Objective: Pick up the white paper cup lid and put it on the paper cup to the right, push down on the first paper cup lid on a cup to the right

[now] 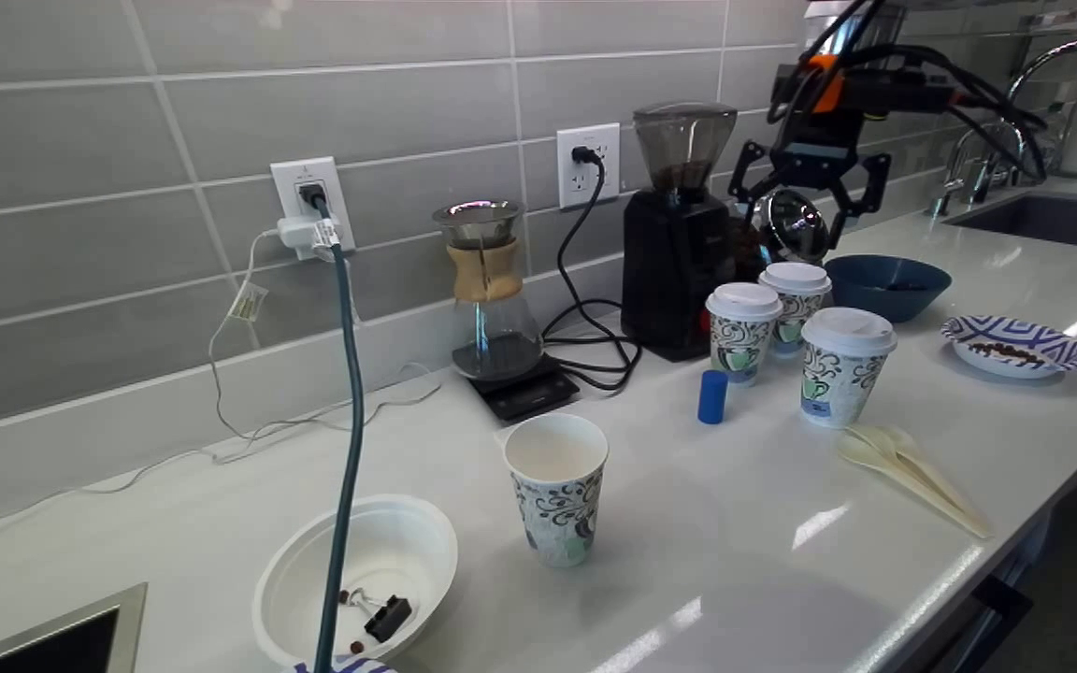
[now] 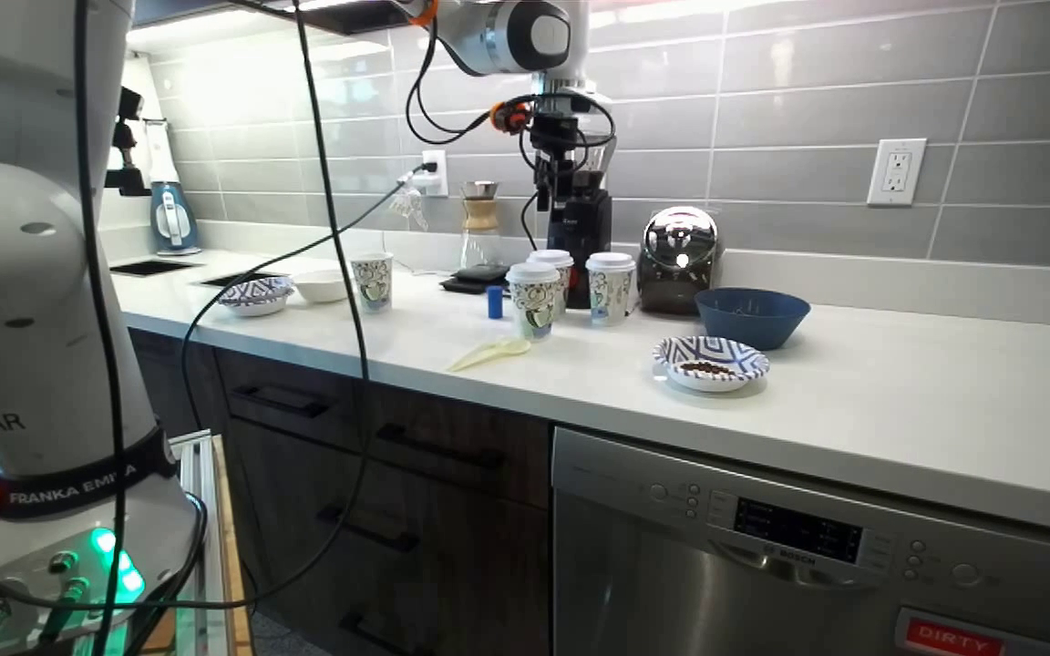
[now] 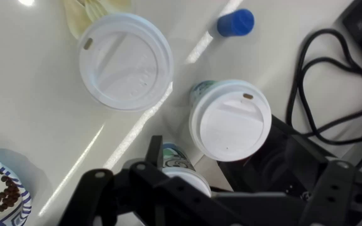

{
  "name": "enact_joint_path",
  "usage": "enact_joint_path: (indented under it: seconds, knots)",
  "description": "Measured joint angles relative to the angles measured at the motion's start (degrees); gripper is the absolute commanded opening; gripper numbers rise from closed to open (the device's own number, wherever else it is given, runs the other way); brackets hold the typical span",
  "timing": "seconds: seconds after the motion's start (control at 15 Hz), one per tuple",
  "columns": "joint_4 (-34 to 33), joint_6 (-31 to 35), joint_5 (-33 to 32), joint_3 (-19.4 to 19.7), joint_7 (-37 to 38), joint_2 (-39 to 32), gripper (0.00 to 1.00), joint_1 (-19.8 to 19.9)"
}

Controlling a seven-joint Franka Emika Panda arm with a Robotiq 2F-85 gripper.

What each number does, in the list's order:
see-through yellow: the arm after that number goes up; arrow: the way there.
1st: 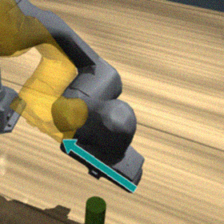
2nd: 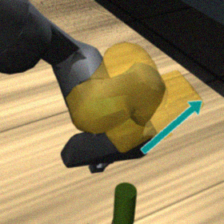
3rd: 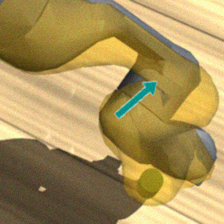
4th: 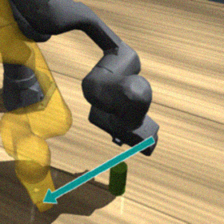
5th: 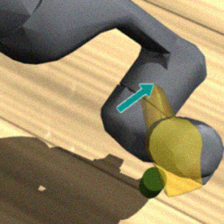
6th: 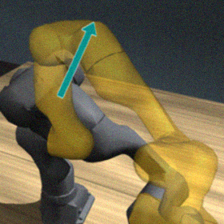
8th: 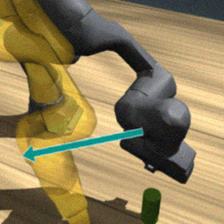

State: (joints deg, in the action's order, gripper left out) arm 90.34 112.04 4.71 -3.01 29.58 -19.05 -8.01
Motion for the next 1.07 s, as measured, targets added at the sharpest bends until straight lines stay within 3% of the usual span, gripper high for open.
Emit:
enact_joint_path:
  seconds: [0.47, 0.8, 1.07]
  knots:
    - [19.58, 0.18, -0.20, -0.92, -19.08, 18.15, 1.00, 0.10]
    - [33.80, 10.49, -0.14, -0.93, -26.13, 34.49, 1.00, 0.19]
    - [40.09, 12.70, -0.11, -0.81, -28.24, 42.04, 1.00, 0.19]
